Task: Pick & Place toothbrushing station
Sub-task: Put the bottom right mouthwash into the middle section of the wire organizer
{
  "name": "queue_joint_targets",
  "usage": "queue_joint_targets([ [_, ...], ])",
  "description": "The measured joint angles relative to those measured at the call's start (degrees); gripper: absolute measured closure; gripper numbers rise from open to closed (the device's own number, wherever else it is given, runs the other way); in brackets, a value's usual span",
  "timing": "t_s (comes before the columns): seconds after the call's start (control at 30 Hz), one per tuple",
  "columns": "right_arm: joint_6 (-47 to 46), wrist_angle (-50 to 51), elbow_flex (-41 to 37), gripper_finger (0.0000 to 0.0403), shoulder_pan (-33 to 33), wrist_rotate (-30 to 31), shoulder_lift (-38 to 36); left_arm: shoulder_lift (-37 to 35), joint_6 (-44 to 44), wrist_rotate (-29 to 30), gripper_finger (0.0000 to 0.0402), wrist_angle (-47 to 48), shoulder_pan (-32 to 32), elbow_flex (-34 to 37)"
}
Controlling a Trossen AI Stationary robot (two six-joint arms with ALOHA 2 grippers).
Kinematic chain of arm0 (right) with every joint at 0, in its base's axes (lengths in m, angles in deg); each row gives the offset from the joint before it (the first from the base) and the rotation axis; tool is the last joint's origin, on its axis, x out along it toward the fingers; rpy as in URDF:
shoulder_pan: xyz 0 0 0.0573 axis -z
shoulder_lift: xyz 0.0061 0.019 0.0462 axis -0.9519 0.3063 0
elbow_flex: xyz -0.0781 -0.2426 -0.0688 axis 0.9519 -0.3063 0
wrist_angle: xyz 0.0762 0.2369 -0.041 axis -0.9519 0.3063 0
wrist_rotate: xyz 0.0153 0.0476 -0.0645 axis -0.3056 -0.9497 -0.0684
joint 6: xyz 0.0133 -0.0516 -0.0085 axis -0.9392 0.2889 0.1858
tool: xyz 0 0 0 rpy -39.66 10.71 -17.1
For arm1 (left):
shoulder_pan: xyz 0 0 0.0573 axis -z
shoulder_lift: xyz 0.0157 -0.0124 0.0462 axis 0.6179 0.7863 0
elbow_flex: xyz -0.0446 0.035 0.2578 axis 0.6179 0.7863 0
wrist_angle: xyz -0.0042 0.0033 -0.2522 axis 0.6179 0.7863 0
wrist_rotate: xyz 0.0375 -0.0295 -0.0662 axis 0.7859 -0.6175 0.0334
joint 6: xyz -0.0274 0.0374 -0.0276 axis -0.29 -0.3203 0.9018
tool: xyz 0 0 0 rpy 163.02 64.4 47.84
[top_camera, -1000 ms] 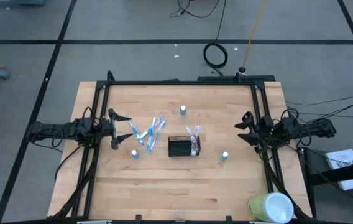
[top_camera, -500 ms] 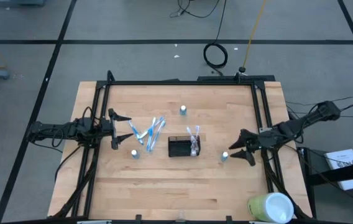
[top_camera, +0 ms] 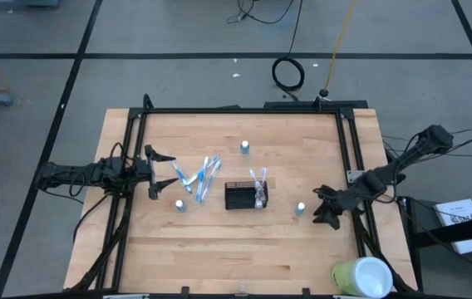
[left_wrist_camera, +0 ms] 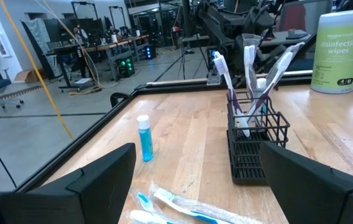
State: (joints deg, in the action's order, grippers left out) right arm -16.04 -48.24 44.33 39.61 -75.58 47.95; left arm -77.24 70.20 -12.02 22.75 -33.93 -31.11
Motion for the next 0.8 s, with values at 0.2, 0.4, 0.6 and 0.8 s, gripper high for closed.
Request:
queue_joint_targets([
  [0.2, 4.8, -16.0, -4.4, 0.0225, -1.1, 1.7, 7.2, 0.0, 0.0, 0.0, 0.005, 0.0, 0.0, 0.0],
  [0.4, 15.3, -19.7, -4.2, 0.0222, -0.8, 2.4, 10.9, 0.0, 0.0, 0.0, 0.005, 0.0, 0.0, 0.0],
  [0.6, 16.1, -15.5, -1.6, 0.0243, -0.8, 4.0, 10.6, 0.0, 0.0, 0.0, 0.005, 0.0, 0.0, 0.0],
  [0.8, 20.5, -11.0, 3.5, 0.0242, -0.3, 6.7, 10.7, 0.0, 0.0, 0.0, 0.005, 0.0, 0.0, 0.0],
])
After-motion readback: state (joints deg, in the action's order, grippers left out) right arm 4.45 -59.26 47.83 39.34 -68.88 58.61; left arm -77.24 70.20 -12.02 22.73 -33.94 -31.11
